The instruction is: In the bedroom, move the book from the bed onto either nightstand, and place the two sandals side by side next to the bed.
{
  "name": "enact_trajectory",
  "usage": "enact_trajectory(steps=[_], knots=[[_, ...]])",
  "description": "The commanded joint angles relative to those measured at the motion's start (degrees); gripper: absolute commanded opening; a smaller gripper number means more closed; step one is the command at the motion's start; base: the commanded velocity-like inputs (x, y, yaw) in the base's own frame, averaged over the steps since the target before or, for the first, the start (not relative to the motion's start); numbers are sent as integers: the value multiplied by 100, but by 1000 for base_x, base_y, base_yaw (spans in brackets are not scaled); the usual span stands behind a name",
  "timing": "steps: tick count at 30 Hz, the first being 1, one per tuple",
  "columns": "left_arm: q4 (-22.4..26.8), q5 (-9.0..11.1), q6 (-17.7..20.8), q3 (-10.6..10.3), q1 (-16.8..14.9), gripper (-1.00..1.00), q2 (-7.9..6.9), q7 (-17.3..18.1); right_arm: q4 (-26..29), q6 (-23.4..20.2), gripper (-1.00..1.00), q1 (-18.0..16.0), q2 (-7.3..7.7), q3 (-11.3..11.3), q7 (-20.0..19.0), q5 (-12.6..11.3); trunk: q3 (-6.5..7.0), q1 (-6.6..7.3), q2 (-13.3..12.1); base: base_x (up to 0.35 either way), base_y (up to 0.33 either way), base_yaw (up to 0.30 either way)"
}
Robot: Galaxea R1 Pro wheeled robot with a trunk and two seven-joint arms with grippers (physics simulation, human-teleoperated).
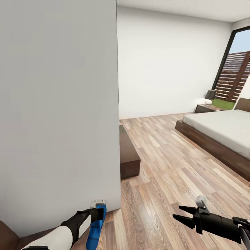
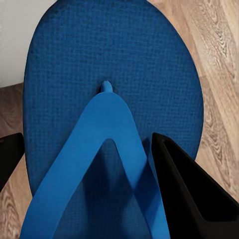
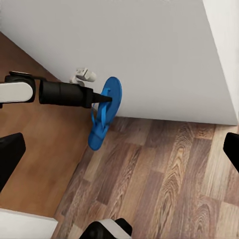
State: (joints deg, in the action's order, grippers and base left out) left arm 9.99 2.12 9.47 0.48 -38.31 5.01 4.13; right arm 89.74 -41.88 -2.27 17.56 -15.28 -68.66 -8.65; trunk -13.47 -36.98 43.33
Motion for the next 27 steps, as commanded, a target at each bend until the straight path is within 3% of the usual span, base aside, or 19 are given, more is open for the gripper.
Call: enact_trajectory(steps=[1,27], knots=[[12,11,35,5,-1,-100,0,20,-1,-40,100,-4,1,-1,-6,-22,14,21,-36,0,0,-124],[12,8,28,0,-1,-100,0,21,-1,-40,100,-4,1,-1,-6,-22,641,592,-1078,0,0,-207]])
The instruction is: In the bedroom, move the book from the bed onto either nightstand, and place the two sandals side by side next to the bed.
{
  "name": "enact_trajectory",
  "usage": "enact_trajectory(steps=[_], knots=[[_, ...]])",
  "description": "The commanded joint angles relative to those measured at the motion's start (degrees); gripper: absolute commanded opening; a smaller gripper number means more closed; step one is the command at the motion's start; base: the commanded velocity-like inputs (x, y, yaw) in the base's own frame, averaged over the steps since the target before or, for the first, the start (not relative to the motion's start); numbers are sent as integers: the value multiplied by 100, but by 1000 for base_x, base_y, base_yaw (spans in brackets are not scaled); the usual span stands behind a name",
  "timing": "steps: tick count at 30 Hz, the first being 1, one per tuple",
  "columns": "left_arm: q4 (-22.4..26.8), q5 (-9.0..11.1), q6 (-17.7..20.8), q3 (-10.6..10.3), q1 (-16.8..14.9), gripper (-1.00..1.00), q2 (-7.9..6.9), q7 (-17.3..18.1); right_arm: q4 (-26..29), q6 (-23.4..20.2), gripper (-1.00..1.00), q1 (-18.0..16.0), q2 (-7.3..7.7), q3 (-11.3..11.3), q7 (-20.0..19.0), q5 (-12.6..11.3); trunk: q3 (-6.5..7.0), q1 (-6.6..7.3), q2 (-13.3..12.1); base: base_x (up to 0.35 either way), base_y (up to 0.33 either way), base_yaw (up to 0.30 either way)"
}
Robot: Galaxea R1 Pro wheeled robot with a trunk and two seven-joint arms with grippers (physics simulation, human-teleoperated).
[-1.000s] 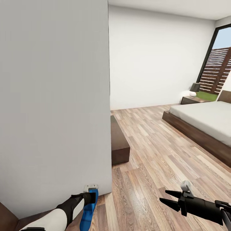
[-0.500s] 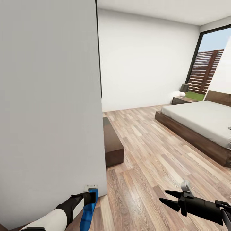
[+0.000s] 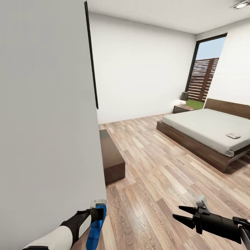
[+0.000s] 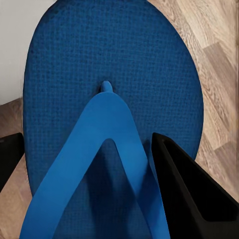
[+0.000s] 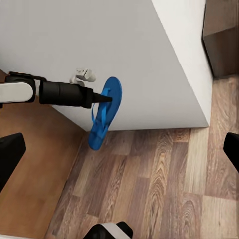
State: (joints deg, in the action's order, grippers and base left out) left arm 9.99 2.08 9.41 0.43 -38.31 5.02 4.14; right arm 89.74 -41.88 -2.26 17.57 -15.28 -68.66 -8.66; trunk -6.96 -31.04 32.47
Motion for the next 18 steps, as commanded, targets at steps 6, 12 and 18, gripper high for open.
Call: enact_trajectory(steps=[6,12,18], knots=[[12,10,34,2,-1,-100,0,21,0,-40,100,-5,1,-1,-7,-22,137,130,-234,0,0,-219],[12,9,34,1,-1,-100,1,21,0,-40,100,-6,1,-1,-6,-22,284,262,-474,0,0,-219],[12,7,34,1,-1,-100,4,22,0,-40,100,-6,1,-1,-7,-22,431,394,-715,0,0,-219]])
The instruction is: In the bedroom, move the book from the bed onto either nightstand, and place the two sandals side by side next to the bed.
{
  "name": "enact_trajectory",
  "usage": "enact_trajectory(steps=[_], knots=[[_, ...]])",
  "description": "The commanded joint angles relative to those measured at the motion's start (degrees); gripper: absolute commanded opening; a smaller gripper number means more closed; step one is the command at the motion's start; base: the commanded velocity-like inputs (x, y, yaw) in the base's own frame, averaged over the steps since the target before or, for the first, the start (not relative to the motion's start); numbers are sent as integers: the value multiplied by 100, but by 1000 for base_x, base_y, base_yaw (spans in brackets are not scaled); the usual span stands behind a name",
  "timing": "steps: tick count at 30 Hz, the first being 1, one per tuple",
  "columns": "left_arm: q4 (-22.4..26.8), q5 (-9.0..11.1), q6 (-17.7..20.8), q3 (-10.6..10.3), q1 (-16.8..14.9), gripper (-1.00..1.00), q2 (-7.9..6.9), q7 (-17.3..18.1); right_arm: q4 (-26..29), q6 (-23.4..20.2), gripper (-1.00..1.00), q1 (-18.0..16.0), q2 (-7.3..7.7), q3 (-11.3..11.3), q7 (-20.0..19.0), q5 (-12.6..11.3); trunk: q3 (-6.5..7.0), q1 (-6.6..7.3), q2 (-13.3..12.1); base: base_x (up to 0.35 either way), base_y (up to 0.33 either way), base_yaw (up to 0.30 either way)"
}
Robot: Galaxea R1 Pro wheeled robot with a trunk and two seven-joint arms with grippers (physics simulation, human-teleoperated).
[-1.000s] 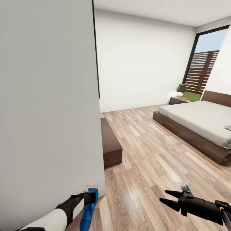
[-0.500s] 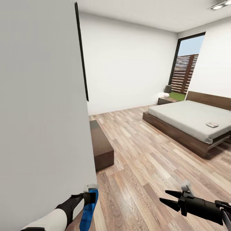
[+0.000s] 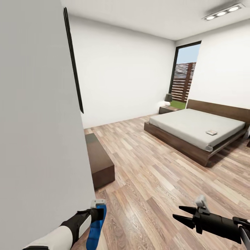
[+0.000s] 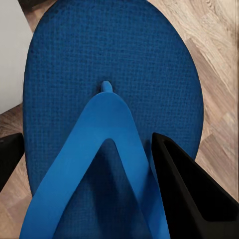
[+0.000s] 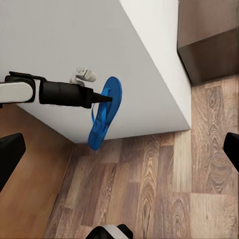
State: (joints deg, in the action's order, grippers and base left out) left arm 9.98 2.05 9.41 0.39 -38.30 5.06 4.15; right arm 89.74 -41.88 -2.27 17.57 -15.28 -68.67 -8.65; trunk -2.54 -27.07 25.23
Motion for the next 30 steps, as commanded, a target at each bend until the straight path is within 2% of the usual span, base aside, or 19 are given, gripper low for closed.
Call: enact_trajectory(steps=[1,6,16,30], knots=[[12,12,35,5,-2,-100,0,21,-1,-40,100,-5,1,-1,-6,-22,13,19,-30,0,0,-219],[12,8,35,5,-2,-100,3,18,-1,-40,100,-2,1,-1,-4,-22,135,129,-231,0,0,-219],[12,6,35,5,-2,-100,4,16,-1,-40,100,-2,1,-1,-6,-22,198,129,-231,0,0,-209],[12,6,35,5,-2,-100,4,21,-1,-33,100,-5,-8,99,-6,-23,208,129,-231,0,0,-23]])
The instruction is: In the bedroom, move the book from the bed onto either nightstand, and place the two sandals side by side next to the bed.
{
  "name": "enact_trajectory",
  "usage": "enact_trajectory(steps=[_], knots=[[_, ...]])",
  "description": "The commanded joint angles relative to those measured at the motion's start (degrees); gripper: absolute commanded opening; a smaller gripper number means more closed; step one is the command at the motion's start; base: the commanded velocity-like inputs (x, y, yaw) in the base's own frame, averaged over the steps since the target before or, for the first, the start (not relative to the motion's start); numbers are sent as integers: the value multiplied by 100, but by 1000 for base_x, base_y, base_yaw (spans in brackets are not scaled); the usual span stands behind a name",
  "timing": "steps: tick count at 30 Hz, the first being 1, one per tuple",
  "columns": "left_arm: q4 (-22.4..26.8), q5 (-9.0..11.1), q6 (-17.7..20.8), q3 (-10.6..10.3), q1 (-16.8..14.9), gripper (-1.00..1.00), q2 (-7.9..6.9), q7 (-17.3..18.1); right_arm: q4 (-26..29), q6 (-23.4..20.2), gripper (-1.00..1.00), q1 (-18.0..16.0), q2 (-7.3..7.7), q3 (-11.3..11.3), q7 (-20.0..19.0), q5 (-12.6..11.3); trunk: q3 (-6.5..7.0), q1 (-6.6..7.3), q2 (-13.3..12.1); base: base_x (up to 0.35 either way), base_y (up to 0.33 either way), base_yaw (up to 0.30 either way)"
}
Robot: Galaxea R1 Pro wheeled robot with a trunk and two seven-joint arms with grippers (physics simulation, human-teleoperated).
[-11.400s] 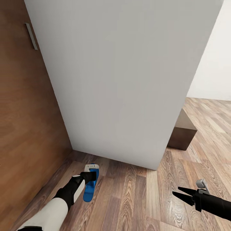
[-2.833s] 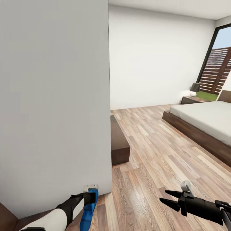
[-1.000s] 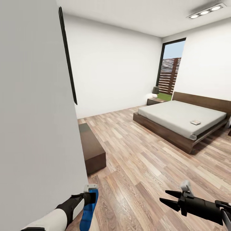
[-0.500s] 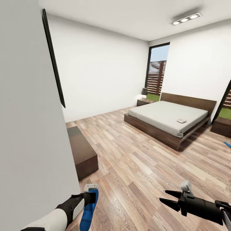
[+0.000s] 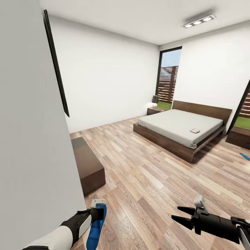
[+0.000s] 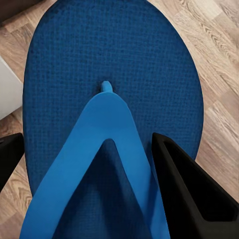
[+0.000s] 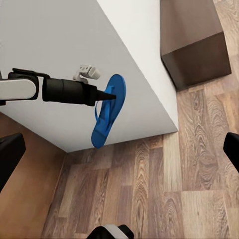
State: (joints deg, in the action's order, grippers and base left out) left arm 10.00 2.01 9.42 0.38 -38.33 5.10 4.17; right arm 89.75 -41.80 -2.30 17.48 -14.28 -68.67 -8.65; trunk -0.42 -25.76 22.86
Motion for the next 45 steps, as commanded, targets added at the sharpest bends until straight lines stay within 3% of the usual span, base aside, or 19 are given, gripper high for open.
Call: enact_trajectory(steps=[1,15,19,25,31,34,40,41,44,45], knots=[[11,10,33,5,1,-100,0,20,-1,-40,100,-1,1,-1,-6,-24,-4,-2,6,0,0,0],[11,10,33,5,1,-100,0,20,-60,-41,100,0,1,1,-5,-31,32,-2,6,0,0,-182],[11,10,37,5,1,-100,0,19,-326,-40,100,-1,1,-9,6,-28,45,-2,6,0,0,-236],[5,10,24,0,22,-100,-16,21,-1009,9,100,-3,3,5,520,-25,50,-2,6,0,0,-62],[-57,8,-184,-3,204,-100,-24,17,-1813,645,100,1,-29,105,902,-31,50,-2,6,0,0,-12],[-130,8,-279,-4,275,-100,-25,15,-2346,939,100,1,-60,279,1250,-35,51,-2,6,0,0,-3],[-207,9,-381,-3,370,-100,-26,7,-4159,2120,100,2,-135,672,2098,10,51,-2,6,0,0,0],[-214,9,-424,-3,416,-100,-26,7,-4594,2463,100,2,-193,750,2463,24,51,-2,6,0,0,0],[-224,8,-473,-3,465,-100,-26,2,-5038,2787,100,2,-282,827,3093,62,51,-2,6,0,0,0],[-228,7,-492,-3,507,-100,-26,0,-5336,2914,100,2,-321,854,3509,122,51,-2,6,0,0,0]])
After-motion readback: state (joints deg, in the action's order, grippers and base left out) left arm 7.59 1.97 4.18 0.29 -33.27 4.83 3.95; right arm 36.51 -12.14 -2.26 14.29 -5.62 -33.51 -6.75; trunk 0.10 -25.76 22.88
